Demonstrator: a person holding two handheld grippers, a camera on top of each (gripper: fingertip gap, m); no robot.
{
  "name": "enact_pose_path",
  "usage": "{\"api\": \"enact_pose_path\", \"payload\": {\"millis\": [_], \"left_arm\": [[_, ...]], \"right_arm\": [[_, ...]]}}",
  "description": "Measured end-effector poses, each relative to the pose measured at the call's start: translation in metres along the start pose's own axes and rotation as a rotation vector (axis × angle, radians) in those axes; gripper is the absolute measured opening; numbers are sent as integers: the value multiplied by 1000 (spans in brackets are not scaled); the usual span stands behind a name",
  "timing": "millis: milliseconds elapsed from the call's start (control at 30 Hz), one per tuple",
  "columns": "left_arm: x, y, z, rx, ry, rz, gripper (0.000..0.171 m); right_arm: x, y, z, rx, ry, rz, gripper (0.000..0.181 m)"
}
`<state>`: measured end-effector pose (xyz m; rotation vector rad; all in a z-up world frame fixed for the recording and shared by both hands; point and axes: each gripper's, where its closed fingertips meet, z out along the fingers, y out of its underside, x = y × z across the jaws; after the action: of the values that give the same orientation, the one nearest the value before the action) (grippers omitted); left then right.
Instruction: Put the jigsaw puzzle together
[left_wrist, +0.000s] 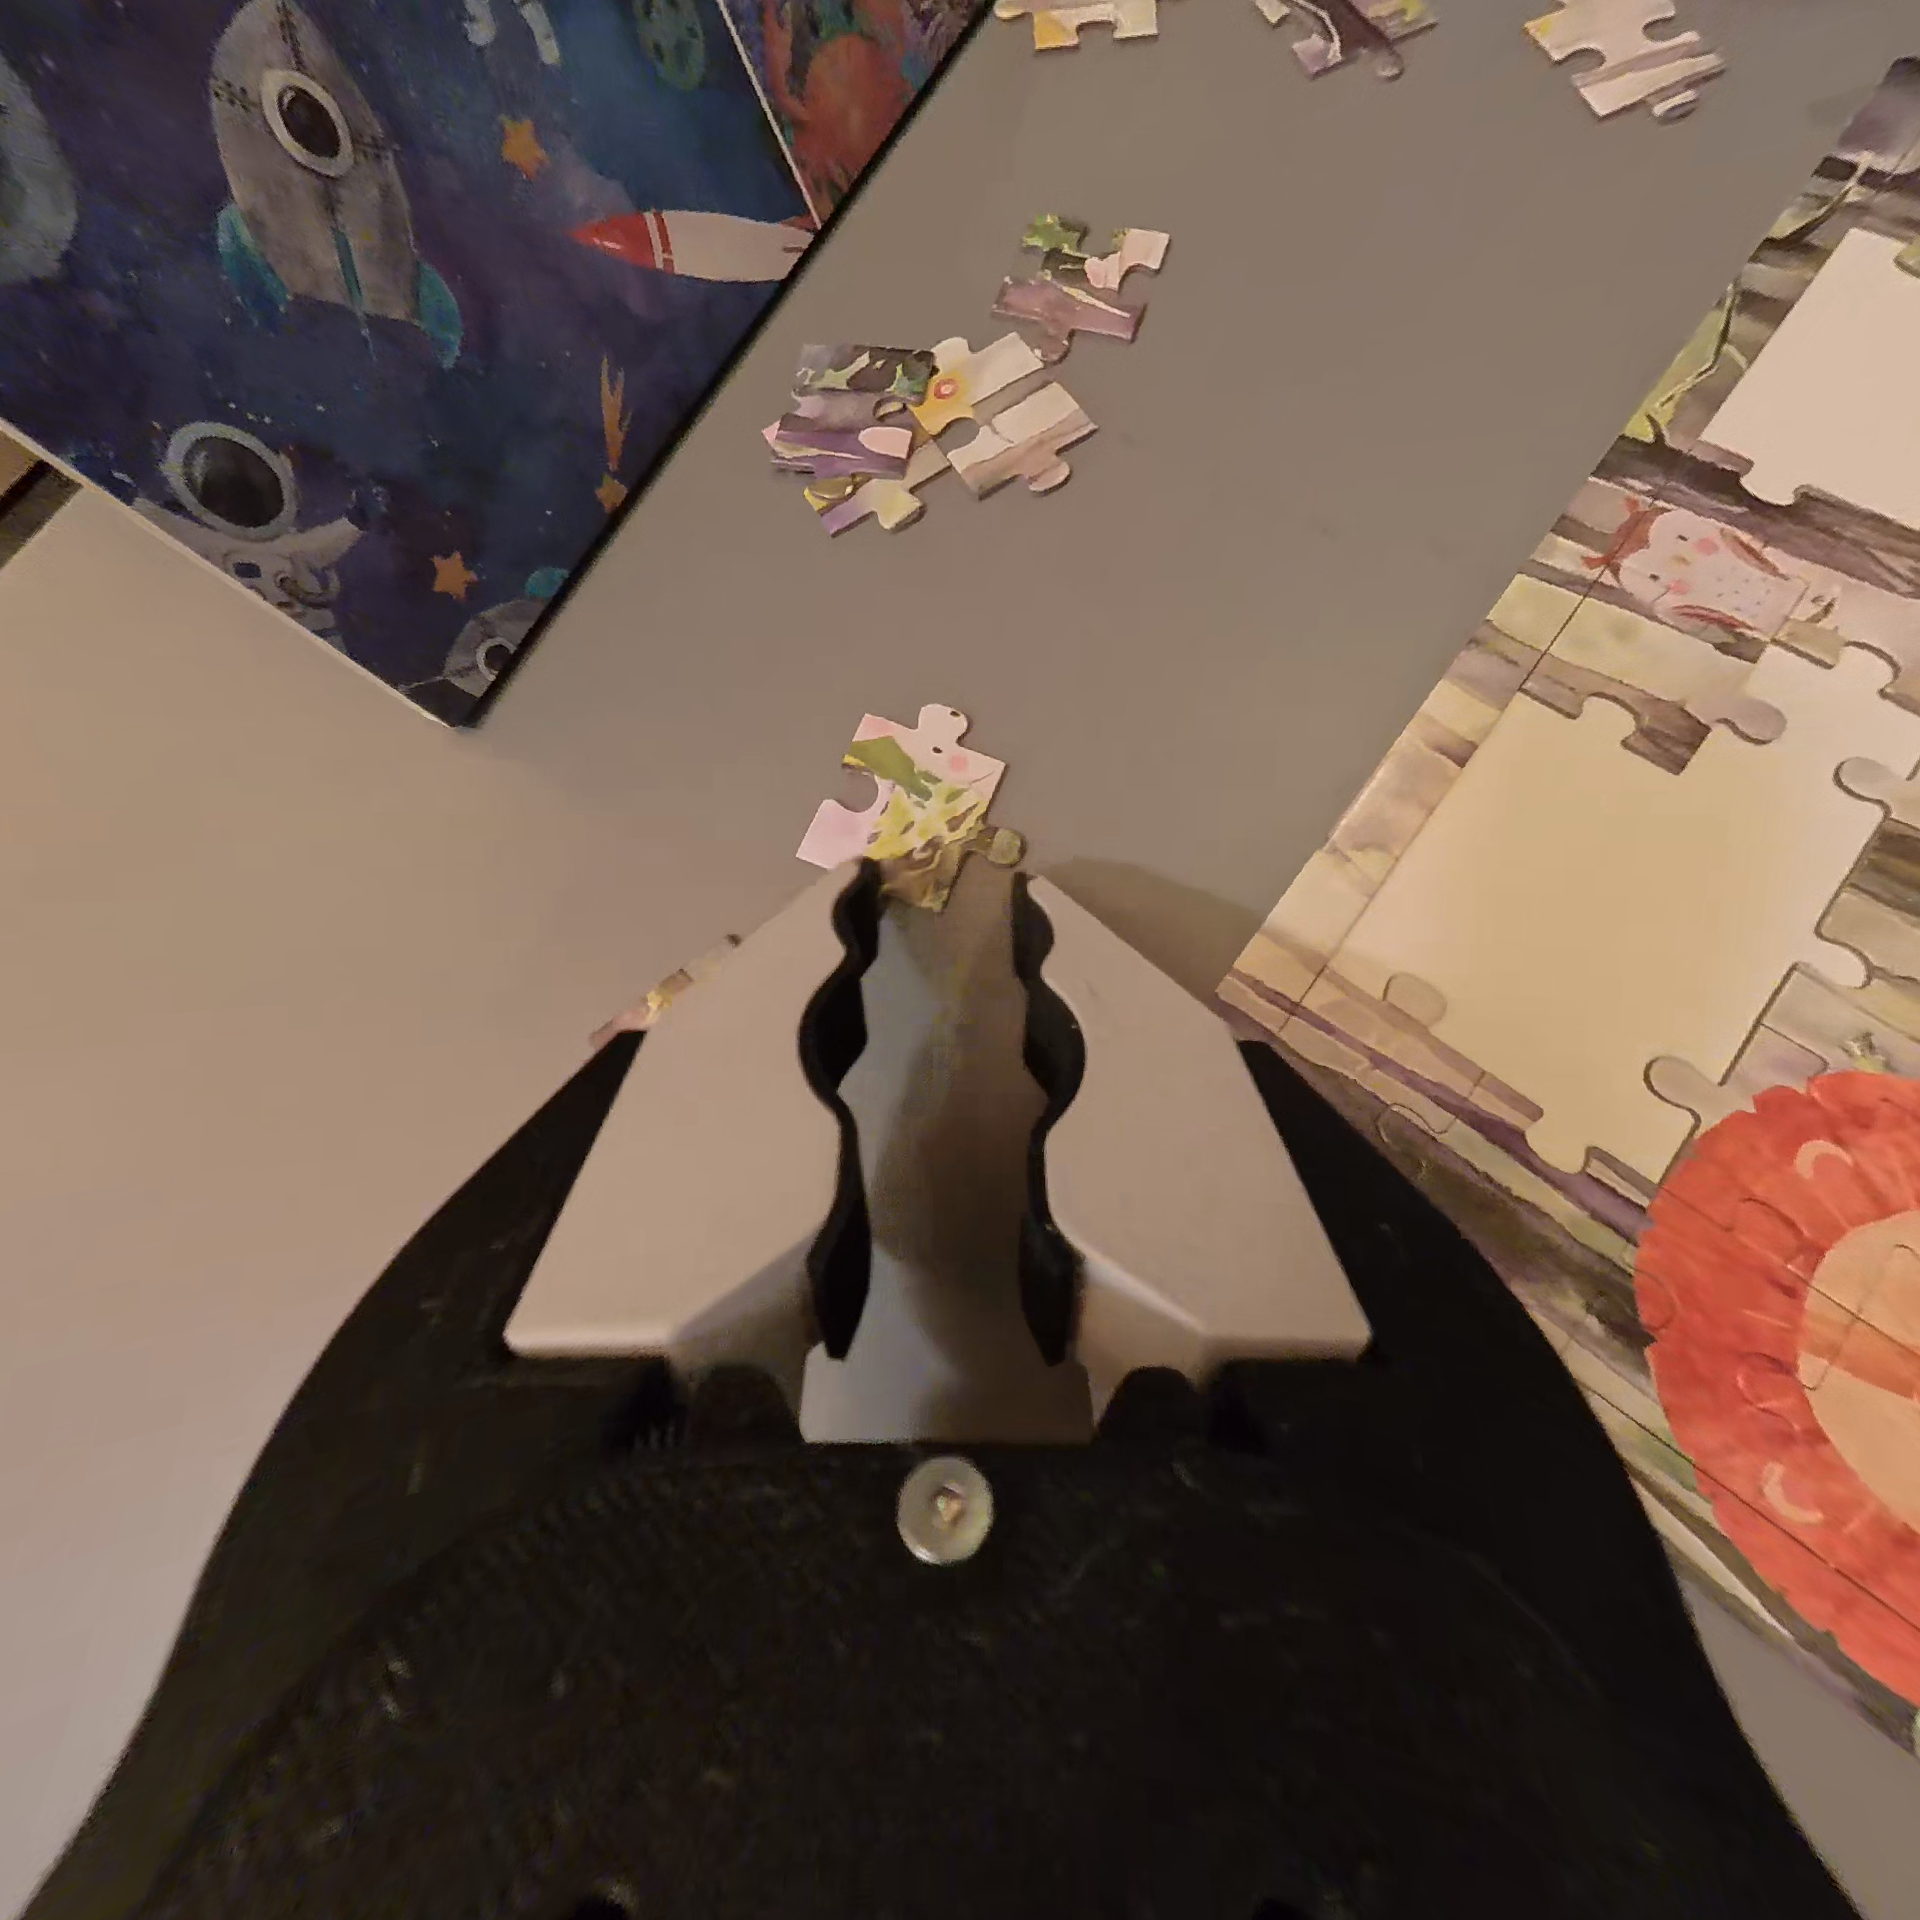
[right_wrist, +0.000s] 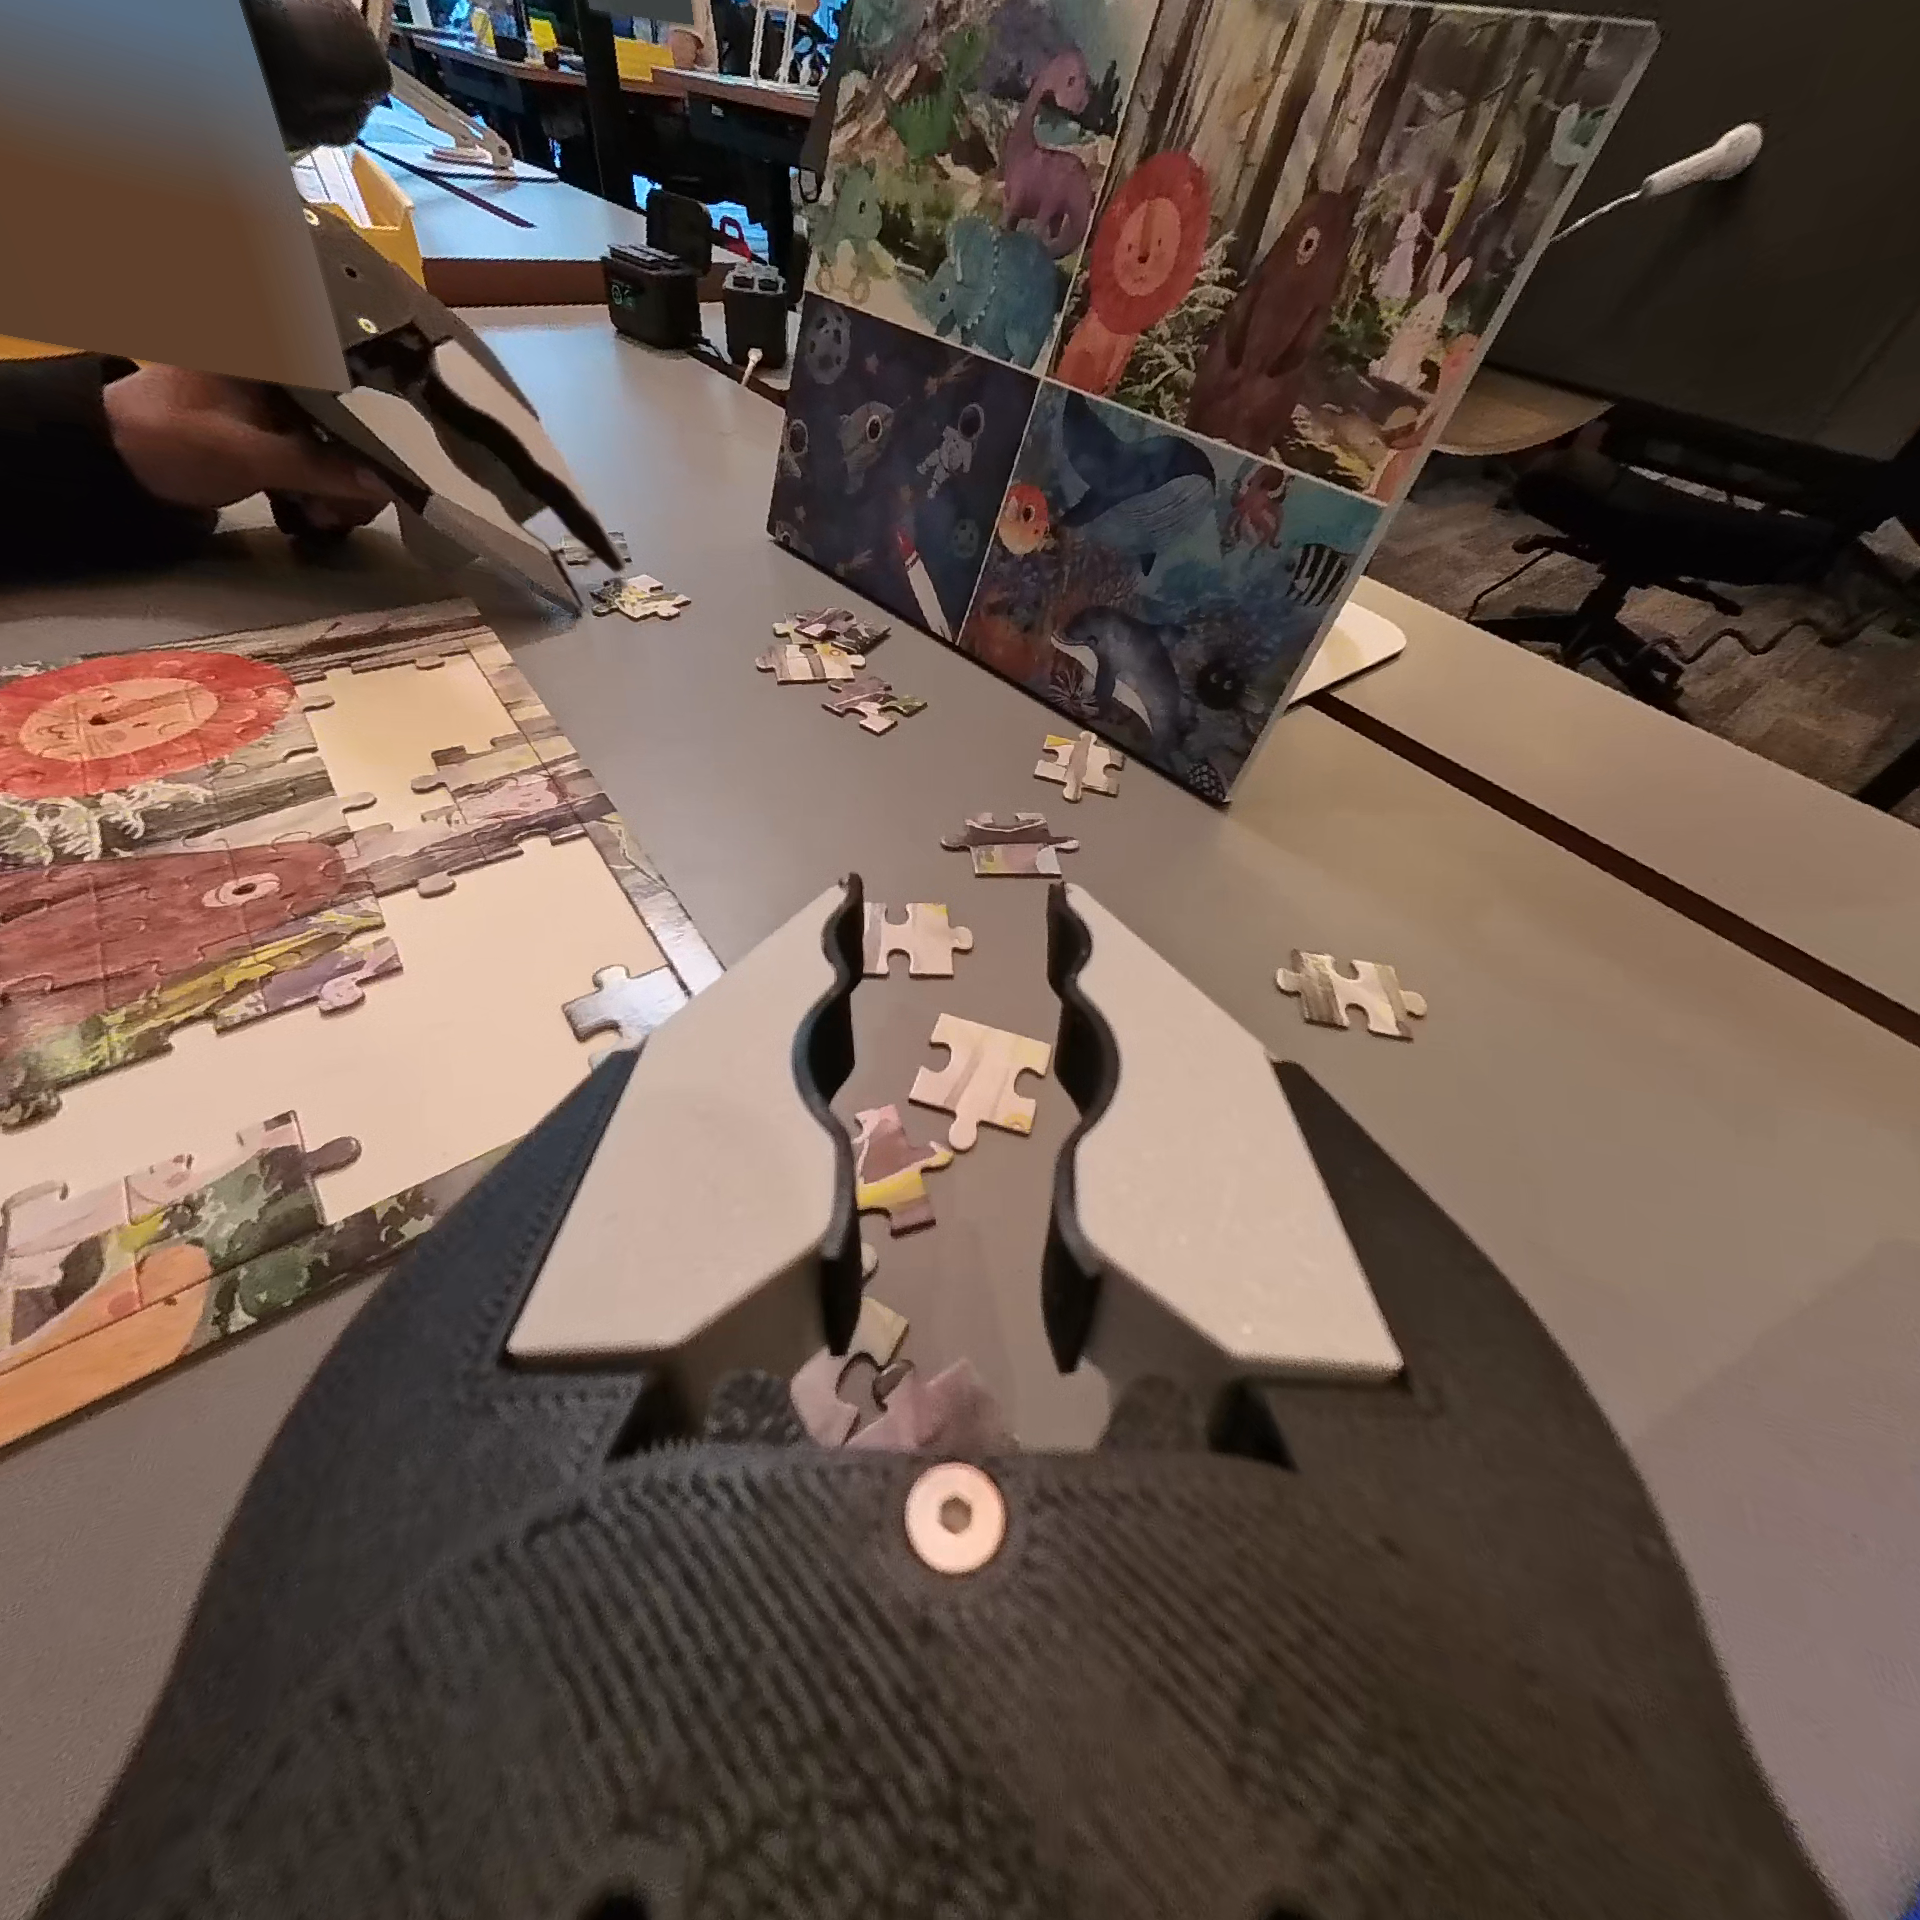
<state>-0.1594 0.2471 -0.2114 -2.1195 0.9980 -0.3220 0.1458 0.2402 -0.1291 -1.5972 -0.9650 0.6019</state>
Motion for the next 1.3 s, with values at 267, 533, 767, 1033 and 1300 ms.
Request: {"api": "enact_pose_path", "payload": {"millis": [267,533,767,1033,1300], "left_arm": [[-4,-9,15,-18,119,-20,58],[2,-11,15,-12,138,16,21],[6,-14,12,21,106,85,3],[2,-17,11,40,71,68,20],[-18,-13,7,40,23,-42,50]], "right_arm": [[1,1,0,-2,1,5,33],[6,2,-2,-6,17,7,33],[3,6,1,-26,7,3,33],[1,9,3,-41,1,-4,33],[1,11,4,-51,-1,-8,33]]}}
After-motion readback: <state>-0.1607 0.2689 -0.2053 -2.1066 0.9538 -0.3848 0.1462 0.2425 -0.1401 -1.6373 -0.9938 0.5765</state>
